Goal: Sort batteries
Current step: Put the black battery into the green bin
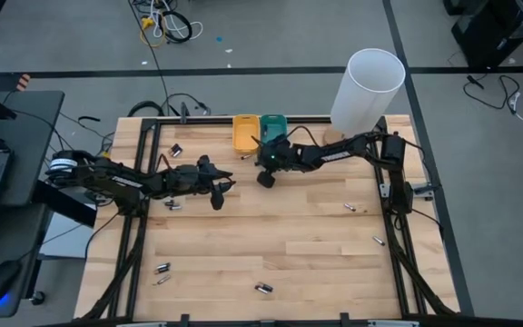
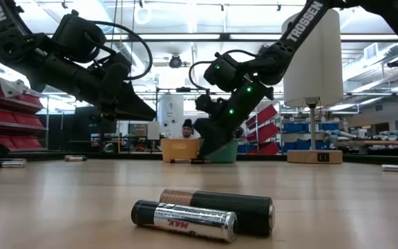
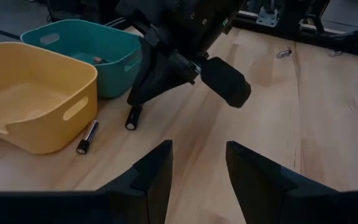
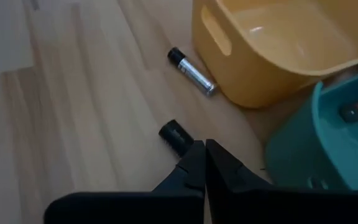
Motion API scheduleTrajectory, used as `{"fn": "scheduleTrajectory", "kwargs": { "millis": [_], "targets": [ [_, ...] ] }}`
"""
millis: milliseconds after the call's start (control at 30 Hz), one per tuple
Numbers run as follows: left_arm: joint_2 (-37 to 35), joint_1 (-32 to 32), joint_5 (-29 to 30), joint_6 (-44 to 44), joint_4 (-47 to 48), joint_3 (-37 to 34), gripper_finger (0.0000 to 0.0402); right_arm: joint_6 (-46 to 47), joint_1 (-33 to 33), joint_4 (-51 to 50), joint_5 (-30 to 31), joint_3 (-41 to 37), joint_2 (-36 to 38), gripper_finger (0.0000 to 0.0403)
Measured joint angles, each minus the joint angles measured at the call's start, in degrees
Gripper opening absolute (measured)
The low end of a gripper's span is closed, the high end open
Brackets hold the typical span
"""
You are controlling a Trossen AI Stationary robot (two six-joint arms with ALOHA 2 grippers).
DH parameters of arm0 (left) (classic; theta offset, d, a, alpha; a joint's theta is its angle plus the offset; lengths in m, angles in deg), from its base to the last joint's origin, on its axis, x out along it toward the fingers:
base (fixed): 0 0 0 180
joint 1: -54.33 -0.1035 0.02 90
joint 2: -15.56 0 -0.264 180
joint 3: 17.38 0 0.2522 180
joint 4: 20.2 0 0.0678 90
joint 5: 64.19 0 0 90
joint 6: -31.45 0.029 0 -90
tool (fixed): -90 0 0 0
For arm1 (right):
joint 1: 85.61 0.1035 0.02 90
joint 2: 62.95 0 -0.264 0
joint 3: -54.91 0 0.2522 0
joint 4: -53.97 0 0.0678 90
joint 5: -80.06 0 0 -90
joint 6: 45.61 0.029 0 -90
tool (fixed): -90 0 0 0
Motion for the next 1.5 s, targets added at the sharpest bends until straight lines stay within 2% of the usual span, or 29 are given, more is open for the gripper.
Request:
{"fn": "scheduleTrajectory", "kwargs": {
  "millis": [300,433,567,667,767,833,900,933,1000,1067,1100,1233,1333,1433,1500],
  "targets": [
    [0.0,0.0,0.0,0.0,0.0,0.0,0.0165,0.4,1.8,-5.5,-0.6,0.2,0.5,0.0000],
    [0.0,0.0,0.0,0.0,0.1,0.0,0.0165,2.5,6.1,-13.3,-1.8,0.0,2.5,0.0000],
    [0.0,0.1,-0.1,-0.2,0.3,0.0,0.0165,2.6,10.8,-16.4,1.1,-0.1,6.7,0.0001],
    [0.0,0.4,-0.1,-1.1,0.4,0.0,0.0165,3.4,12.4,-18.1,4.9,0.0,10.2,0.0014],
    [0.0,0.9,-0.1,-1.2,0.3,0.0,0.0165,7.2,12.8,-24.0,13.9,0.0,12.6,0.0035],
    [0.0,1.2,-0.1,-1.4,0.3,0.0,0.0165,13.1,12.2,-29.6,21.0,0.0,13.9,0.0055],
    [0.0,1.5,-0.1,-1.8,0.1,0.0,0.0165,21.1,10.8,-36.2,23.3,0.0,14.8,0.0078],
    [0.0,1.7,-0.1,-2.0,0.1,0.0,0.0165,26.9,9.9,-39.7,22.6,0.0,14.9,0.0092],
    [0.0,1.9,-0.1,-2.4,0.1,0.0,0.0165,34.7,7.9,-43.5,16.1,-0.8,14.8,0.0121],
    [0.0,1.9,-0.1,-2.4,0.0,0.0,0.0165,38.0,6.1,-42.5,9.2,-2.2,14.8,0.0152],
    [0.0,1.9,-0.1,-2.4,0.0,0.0,0.0165,38.9,5.5,-42.0,7.8,-2.8,14.8,0.0167],
    [0.0,1.9,-0.1,-2.4,0.0,0.0,0.0165,41.6,3.2,-41.7,8.0,-5.0,14.8,0.0217],
    [0.0,1.9,0.0,-2.4,0.0,0.0,0.0165,43.0,1.6,-41.7,8.0,-6.9,14.5,0.0239],
    [0.0,1.9,0.6,-2.4,0.0,0.0,0.0165,43.3,0.8,-40.0,5.2,-9.3,13.8,0.0242],
    [0.0,1.9,1.0,-2.4,0.0,0.0,0.0165,43.0,0.7,-38.4,4.0,-10.8,13.7,0.0228]
  ]
}}
